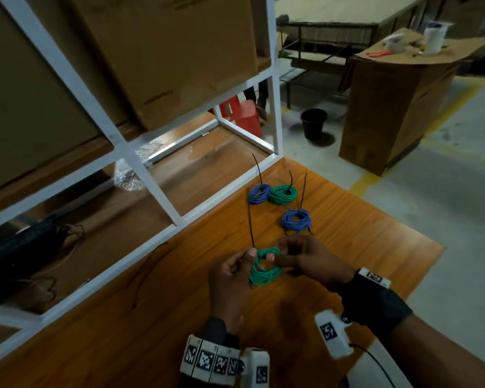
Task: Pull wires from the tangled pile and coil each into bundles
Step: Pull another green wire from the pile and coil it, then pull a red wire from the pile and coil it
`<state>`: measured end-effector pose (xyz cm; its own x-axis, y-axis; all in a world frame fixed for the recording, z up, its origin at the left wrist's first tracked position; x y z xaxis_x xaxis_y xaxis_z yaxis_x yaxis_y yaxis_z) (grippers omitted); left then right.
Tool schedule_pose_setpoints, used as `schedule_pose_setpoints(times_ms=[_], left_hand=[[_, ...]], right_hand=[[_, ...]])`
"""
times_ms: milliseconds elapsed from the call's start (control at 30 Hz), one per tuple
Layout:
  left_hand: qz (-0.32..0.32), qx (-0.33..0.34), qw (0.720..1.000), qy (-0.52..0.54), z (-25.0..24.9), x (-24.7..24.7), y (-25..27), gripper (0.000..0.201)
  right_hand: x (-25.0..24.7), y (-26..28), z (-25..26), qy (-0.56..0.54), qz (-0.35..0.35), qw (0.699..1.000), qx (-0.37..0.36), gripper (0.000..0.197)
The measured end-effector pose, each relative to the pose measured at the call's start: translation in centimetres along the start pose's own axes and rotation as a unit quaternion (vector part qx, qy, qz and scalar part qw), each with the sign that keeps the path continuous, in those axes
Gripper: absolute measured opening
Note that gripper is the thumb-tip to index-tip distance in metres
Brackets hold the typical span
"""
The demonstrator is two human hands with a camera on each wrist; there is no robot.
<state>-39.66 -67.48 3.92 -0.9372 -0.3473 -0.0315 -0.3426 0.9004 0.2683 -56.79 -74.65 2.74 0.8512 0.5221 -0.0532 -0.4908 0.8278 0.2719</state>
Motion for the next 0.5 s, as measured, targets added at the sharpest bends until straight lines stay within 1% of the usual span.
schedule_pose_setpoints(times_ms=[100, 133, 167, 233, 300, 367, 433, 500], left_hand=[[0.022, 0.010, 0.999, -0.039, -0.6, 2.5, -0.8, 0.033], [0.022, 0.011, 0.998, -0.051, -0.6, 3.2, -1.1, 0.036], [0.018, 0.010, 0.998, -0.060, -0.6, 3.8, -1.4, 0.038], [0.008, 0.007, 0.997, -0.074, -0.3, 4.5, -2.1, 0.039], [0.003, 0.000, 0.996, -0.091, 0.1, 4.6, -2.4, 0.036], [0.005, -0.013, 0.994, -0.113, 0.8, 4.3, -2.4, 0.034], [-0.006, -0.016, 0.992, -0.123, 1.5, 3.7, -2.2, 0.029], [-0.027, -0.008, 0.990, -0.137, 2.1, 2.8, -2.1, 0.020]], right_hand=[[-3.3, -0.3, -0.5, -0.009, -0.004, 1.000, 0.018, 0.019], [-4.6, -0.4, -0.5, -0.012, -0.016, 1.000, 0.020, 0.016], [-5.9, -0.7, -0.6, -0.018, -0.040, 0.999, 0.021, 0.016], [-9.0, -1.5, -1.2, -0.041, -0.116, 0.992, 0.031, 0.019], [-11.8, -2.4, -2.4, -0.057, -0.192, 0.979, 0.034, 0.021], [-13.8, -3.3, -3.9, -0.069, -0.252, 0.964, 0.044, 0.023], [-14.8, -3.9, -5.4, -0.057, -0.285, 0.955, 0.064, 0.028], [-15.1, -4.5, -6.7, -0.017, -0.291, 0.953, 0.079, 0.033]])
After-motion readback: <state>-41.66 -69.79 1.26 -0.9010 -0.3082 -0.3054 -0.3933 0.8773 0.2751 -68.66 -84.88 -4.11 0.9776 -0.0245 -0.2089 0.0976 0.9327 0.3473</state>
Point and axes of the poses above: each hand's wrist, its own y-axis away from the middle knuckle, its own x-axis out of the palm, z = x × y, the point moved 3 cm from there along -y, towards the middle knuckle
